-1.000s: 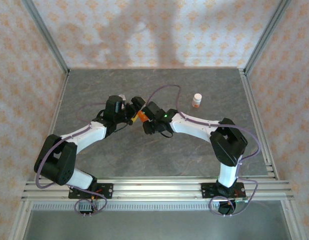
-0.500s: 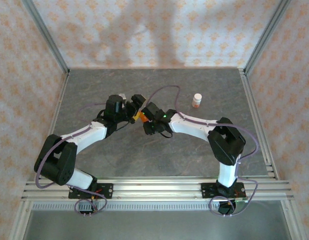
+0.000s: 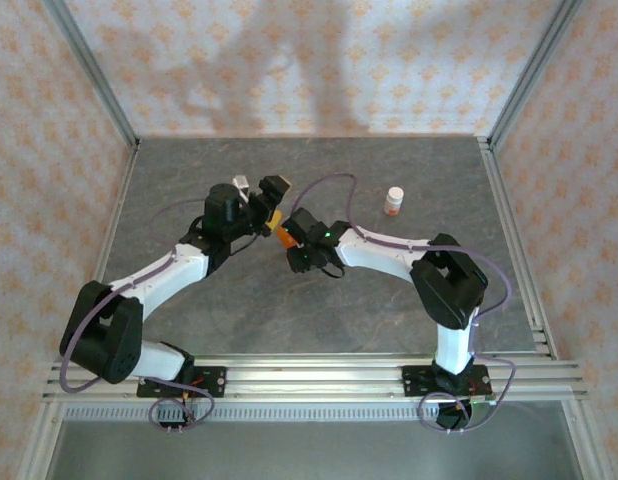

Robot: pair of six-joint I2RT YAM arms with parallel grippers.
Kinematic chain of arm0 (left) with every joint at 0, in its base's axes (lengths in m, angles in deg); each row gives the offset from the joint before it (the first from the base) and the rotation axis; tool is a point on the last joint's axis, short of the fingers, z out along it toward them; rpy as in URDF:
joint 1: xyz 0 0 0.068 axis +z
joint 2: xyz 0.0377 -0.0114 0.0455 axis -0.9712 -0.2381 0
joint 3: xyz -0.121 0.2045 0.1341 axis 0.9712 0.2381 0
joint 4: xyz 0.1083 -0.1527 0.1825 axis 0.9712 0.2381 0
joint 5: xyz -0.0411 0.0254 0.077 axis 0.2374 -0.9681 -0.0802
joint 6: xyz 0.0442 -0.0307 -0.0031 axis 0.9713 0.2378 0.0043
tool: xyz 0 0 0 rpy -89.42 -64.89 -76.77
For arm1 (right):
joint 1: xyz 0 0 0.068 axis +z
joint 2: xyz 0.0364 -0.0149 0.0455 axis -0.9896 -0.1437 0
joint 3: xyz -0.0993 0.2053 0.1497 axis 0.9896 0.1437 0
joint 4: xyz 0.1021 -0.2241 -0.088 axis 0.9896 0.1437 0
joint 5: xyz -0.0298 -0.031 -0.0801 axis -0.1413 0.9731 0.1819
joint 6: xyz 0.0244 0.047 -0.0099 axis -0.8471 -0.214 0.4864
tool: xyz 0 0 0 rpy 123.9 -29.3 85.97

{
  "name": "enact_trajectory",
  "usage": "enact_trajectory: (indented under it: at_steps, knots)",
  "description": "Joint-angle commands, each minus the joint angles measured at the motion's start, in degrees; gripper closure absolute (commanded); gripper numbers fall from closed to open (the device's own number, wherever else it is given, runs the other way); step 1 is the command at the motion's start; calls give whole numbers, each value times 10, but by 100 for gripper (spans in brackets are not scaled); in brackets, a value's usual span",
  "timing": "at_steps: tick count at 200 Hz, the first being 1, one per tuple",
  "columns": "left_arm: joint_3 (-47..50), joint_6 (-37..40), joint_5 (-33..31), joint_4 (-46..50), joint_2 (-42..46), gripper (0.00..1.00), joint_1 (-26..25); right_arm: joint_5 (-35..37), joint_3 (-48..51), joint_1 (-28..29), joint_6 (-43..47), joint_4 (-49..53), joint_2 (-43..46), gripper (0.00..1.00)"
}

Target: Sort the pills into containers

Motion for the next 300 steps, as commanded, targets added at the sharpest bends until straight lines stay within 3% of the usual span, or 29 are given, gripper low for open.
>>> enact_trajectory:
  at_steps: [1, 25, 70, 137, 226, 300]
  knots:
    - [-5, 62, -42, 101, 31, 3, 20, -14, 25, -15, 53, -4, 28, 75]
    - [-7, 118, -72, 181, 50, 2, 35, -39, 34, -16, 123, 1, 28, 73]
    - [20, 140, -83, 209, 76, 1, 59, -12, 11, -17, 187, 41, -7, 69]
    - [19, 158, -78, 222, 78, 0, 60, 43, 19, -26, 182, 56, -25, 41]
    - [-2, 194, -62, 235, 64, 0, 59, 148, 5, -102, 115, 95, -17, 41]
    - [-73, 323, -58, 353, 26, 0, 57, 44, -2, -126, 9, 107, 50, 40]
